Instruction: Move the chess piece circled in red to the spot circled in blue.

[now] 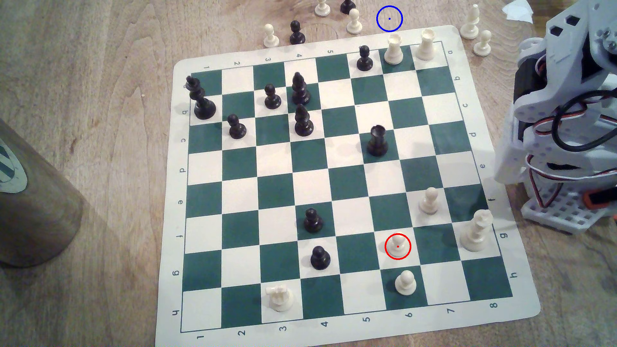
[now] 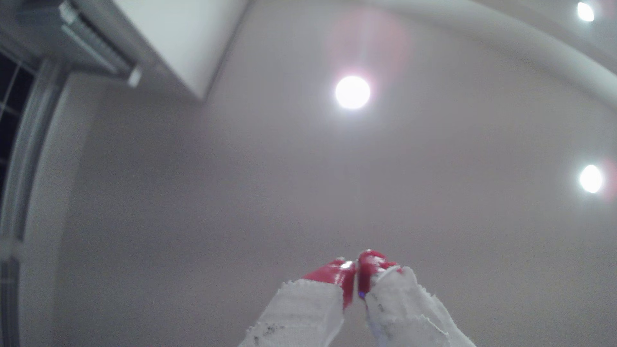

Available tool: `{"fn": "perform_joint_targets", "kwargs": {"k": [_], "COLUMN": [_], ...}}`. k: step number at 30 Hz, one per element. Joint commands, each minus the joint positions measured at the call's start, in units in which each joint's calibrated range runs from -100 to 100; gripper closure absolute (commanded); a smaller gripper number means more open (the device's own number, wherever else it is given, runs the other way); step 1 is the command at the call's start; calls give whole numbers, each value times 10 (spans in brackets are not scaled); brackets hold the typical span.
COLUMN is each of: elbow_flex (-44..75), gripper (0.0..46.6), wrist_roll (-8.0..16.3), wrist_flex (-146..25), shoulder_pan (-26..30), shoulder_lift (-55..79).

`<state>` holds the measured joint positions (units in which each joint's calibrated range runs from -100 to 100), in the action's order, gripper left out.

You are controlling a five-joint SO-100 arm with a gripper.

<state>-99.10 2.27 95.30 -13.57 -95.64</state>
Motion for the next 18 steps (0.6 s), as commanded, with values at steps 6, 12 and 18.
{"fn": "perform_joint_targets", "kwargs": {"k": [6, 12, 18], "elbow_flex": [27, 132, 219], "gripper": [464, 464, 464], "wrist_roll": [-1, -1, 1], "wrist_flex": [-150, -381, -597], "shoulder_pan": [59, 106, 138], "shoulder_lift": [-1, -1, -1]}}
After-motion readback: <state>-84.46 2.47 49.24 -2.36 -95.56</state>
